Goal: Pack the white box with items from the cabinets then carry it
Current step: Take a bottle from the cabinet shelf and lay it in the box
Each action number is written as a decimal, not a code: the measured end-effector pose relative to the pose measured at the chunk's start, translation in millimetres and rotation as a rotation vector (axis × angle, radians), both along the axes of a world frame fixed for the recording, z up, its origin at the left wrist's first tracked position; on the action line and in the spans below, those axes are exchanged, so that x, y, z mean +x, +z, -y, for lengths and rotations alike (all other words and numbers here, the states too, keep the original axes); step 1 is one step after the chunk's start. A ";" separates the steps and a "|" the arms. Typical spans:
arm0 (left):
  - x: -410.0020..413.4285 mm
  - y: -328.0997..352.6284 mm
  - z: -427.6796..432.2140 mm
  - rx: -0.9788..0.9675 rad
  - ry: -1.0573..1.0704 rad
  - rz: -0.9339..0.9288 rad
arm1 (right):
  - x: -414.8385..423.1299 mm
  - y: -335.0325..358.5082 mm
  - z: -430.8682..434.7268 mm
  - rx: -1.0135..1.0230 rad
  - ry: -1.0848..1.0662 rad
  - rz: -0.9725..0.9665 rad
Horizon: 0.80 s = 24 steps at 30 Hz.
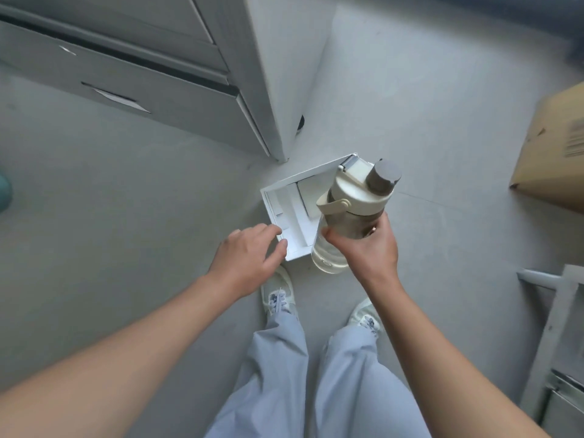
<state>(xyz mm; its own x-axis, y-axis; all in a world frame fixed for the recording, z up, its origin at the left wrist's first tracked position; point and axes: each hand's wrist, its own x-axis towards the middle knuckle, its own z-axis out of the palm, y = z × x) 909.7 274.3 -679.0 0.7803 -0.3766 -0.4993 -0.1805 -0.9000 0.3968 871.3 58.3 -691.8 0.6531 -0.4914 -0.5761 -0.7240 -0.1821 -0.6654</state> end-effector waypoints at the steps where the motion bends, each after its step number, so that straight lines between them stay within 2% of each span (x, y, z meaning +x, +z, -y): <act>1: 3.5 -3.9 -3.2 0.000 -0.026 0.005 | 1.4 -3.7 -1.0 -0.004 -0.017 -0.002; 7: 19.2 -37.7 -15.7 0.040 -0.139 -0.025 | 17.4 -31.0 -11.0 0.035 -0.056 -0.035; 13: 28.8 -61.2 -9.0 0.039 -0.093 0.011 | 26.6 -66.3 -19.6 0.097 -0.109 -0.045; 20: 26.4 -108.7 3.6 0.033 -0.157 -0.001 | 27.9 -135.4 -18.0 0.210 -0.285 -0.125; 24: 27.0 -137.8 9.1 0.064 -0.136 -0.011 | 30.9 -175.5 -19.7 0.354 -0.419 -0.203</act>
